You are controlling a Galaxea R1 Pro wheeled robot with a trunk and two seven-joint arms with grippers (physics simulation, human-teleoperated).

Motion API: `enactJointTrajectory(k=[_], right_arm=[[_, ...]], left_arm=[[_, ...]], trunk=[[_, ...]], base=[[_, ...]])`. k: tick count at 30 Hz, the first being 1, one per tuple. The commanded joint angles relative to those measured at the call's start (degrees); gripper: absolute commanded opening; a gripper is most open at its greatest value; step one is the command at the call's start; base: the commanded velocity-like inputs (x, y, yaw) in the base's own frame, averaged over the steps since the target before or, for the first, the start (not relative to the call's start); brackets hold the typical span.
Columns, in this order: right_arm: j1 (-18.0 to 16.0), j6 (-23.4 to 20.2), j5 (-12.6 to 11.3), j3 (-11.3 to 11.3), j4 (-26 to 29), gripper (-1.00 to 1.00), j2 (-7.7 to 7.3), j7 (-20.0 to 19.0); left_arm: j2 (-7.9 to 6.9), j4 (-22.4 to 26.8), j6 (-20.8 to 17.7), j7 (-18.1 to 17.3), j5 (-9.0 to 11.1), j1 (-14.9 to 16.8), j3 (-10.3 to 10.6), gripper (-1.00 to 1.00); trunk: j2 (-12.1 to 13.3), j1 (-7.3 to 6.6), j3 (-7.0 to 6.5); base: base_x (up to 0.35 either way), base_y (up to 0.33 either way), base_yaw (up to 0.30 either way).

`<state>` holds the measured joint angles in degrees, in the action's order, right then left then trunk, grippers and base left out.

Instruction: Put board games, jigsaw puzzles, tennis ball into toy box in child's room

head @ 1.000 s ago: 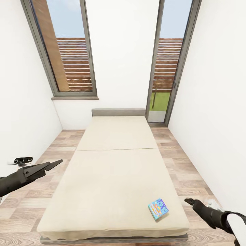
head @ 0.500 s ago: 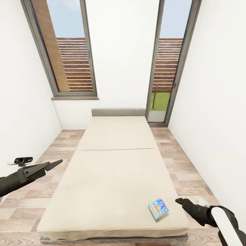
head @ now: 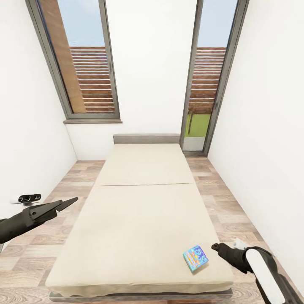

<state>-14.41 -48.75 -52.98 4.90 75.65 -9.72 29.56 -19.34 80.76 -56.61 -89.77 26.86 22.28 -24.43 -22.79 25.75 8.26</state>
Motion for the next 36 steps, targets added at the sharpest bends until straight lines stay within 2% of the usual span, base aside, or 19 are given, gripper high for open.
enactJointTrajectory(k=[1,3,7,9,11,17,30,32,36], right_arm=[[-0.4,-0.1,0.2,-0.4,0.1,1.00,0.20,1.3],[-1.4,-0.1,2.4,-1.7,-0.1,1.00,1.38,3.4],[-2.8,0.0,5.9,-3.4,-2.7,1.00,4.90,5.9],[-3.0,0.0,7.1,-3.8,-3.6,1.00,5.97,6.3],[-3.0,0.5,7.7,-3.9,-3.8,1.00,6.39,6.4],[-3.1,2.7,8.2,-4.1,-3.8,1.00,6.76,6.5],[-3.2,4.0,8.3,-4.1,-3.6,1.00,6.82,6.4],[-3.9,4.1,8.3,-4.1,-3.6,1.00,6.82,6.2],[-9.3,3.8,8.2,-5.0,-3.7,1.00,6.86,6.4]], left_arm=[[0.01,0.0,-0.6,-0.2,0.0,0.0,0.0,1.00],[0.05,0.0,-0.6,-0.2,0.0,0.0,0.0,1.00],[0.08,0.0,-0.6,-0.2,0.0,0.0,0.0,1.00],[0.09,0.0,-0.6,-0.2,0.0,0.0,-0.1,1.00],[0.09,0.0,-0.6,-0.2,0.0,0.0,-0.1,1.00],[0.10,0.0,-0.6,-0.2,-0.1,0.0,-0.1,1.00],[-0.16,-0.1,-0.6,-0.2,-0.5,0.0,-0.2,1.00],[-0.21,-0.2,-0.6,-0.2,-0.6,0.0,-0.2,1.00],[-0.29,-0.3,-0.6,-0.2,-0.7,0.0,-0.3,1.00]], trunk=[[-0.1,0.03,0.13],[-0.1,0.03,0.13],[-0.1,0.03,0.13],[-0.1,0.03,0.13],[-0.1,0.03,0.13],[-0.1,0.03,0.13],[-0.1,0.03,0.88],[-0.1,0.03,1.05],[-0.1,0.03,1.40]], base=[[0.000,0.000,0.000],[0.000,0.000,0.000],[0.000,0.000,0.000],[0.000,0.000,0.000],[0.000,0.000,0.000],[0.000,0.000,0.000],[0.000,0.000,0.057],[0.000,0.000,0.099],[0.000,0.000,0.114]])
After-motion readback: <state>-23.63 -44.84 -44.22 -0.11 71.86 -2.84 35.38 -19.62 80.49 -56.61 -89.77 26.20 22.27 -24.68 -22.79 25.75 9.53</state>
